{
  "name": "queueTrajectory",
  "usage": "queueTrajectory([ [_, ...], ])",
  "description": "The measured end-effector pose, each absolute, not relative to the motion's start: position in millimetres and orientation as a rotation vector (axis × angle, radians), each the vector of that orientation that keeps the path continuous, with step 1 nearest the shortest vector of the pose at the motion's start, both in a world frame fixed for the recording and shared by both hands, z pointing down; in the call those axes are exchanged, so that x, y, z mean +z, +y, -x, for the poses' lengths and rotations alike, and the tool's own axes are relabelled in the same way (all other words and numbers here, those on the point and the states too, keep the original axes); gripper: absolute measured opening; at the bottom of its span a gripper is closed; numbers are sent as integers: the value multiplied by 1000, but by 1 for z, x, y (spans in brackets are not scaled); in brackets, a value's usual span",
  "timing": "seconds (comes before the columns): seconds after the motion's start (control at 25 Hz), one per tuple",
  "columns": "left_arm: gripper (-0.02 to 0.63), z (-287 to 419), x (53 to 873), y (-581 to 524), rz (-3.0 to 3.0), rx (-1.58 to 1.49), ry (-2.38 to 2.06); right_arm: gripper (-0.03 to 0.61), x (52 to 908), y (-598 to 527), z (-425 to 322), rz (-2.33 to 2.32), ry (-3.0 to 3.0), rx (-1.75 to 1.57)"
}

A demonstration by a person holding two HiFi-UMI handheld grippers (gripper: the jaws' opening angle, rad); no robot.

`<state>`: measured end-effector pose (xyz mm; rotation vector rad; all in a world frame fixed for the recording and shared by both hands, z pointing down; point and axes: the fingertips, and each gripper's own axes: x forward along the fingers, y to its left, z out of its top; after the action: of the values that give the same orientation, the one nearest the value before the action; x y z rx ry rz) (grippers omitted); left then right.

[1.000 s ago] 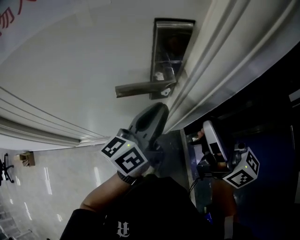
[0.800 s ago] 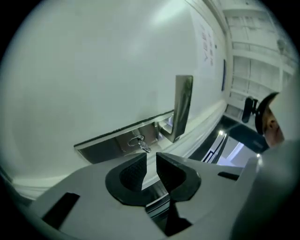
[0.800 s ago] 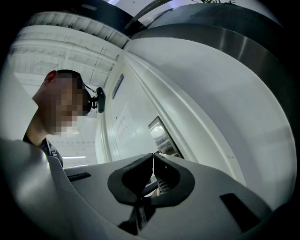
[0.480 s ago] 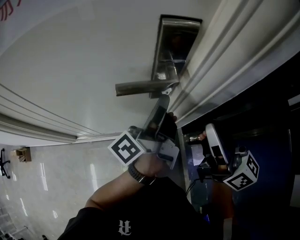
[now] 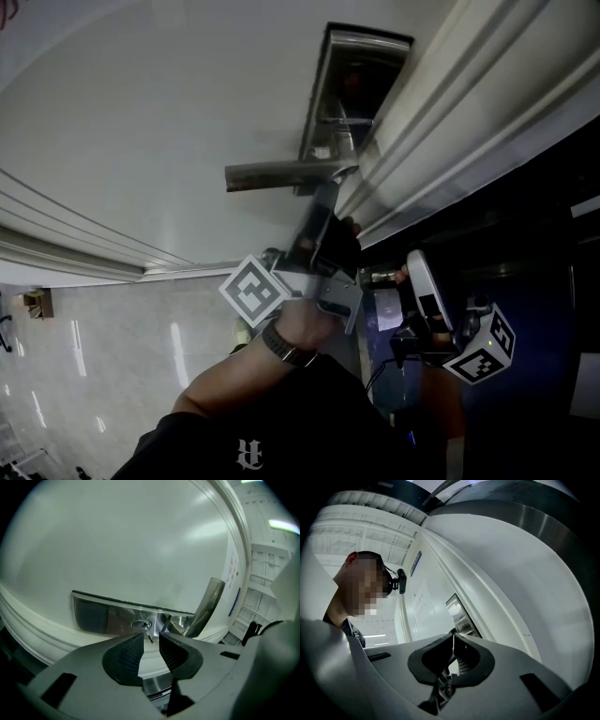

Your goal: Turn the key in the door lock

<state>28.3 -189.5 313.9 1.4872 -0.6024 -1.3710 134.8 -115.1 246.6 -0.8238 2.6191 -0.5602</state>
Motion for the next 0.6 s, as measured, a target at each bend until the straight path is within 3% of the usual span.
queueTrajectory([
  [0.6,23,-29,313,-200,-1378,-1481,-495,17,256,-120,-131,835,2662,-595],
])
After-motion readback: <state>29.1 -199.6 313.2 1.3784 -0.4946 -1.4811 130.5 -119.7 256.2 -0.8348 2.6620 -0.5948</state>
